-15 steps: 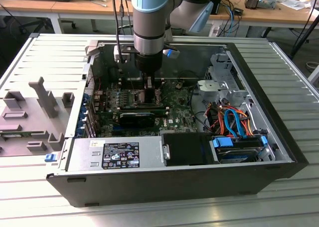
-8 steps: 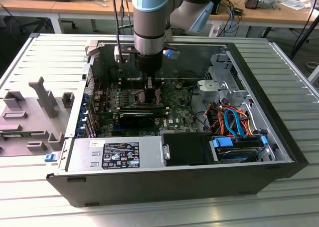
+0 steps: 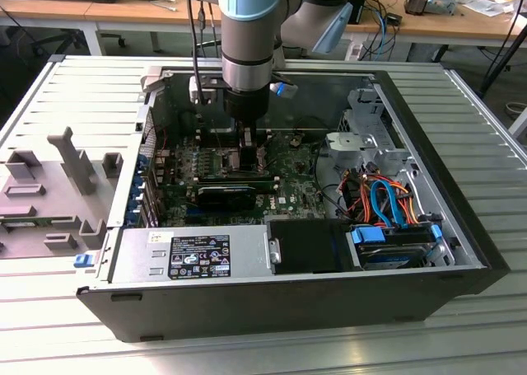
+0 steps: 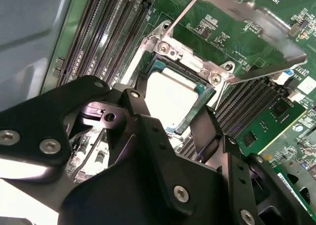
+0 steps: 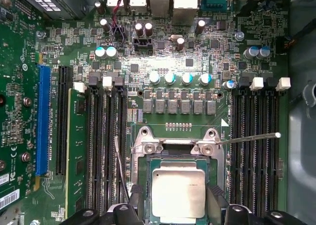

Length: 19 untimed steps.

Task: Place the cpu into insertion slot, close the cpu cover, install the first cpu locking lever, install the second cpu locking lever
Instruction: 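Place the cpu into insertion slot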

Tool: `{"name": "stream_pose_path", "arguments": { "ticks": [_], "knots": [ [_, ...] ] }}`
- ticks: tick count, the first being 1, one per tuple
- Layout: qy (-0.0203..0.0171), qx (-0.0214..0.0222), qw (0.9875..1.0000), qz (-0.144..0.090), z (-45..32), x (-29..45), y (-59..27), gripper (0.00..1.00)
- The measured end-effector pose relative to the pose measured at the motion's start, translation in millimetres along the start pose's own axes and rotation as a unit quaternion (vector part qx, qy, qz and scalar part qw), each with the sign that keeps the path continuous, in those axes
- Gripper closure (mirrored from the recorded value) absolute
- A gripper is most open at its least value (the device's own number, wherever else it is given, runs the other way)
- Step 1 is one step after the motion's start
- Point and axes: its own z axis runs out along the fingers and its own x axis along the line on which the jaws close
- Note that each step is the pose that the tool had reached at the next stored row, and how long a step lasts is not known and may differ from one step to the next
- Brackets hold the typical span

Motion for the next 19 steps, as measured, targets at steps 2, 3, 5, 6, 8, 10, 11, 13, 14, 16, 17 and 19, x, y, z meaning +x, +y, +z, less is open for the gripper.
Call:
{"name": "stream_pose_path", "arguments": {
  "ticks": [2,3,5,6,8,10,11,13,14,16,17,19],
  "knots": [
    [0.0005,0.0,1.0,0.0,0.0,-0.5,0.0,0.38],
    [0.0018,-0.0001,1.0,0.0,0.0,-0.8,0.1,0.38],
    [0.0084,-0.0003,1.0,0.0,0.5,-5.7,-0.1,0.38],
    [0.0089,-0.0003,1.0,0.0,1.7,-5.7,-0.2,0.38],
    [0.0091,-0.0001,1.0,0.0,2.3,-4.2,-0.4,0.38],
    [0.0092,-0.0002,1.0,0.0,2.2,-3.4,-0.3,0.38],
    [0.0093,-0.0002,1.0,0.0,2.2,-3.2,-0.3,0.38],
    [0.0092,-0.0002,1.0,0.0,2.3,-2.4,-0.4,0.38],
    [0.0092,-0.0002,1.0,0.0,2.2,-1.7,-0.4,0.38],
    [0.0093,-0.0002,1.0,0.0,2.3,-0.8,-0.6,0.38],
    [0.0093,-0.0002,1.0,0.0,2.3,-0.7,-0.8,0.38],
    [0.0093,-0.0002,1.0,0.0,2.3,-0.6,-1.2,0.38]
  ]
}}
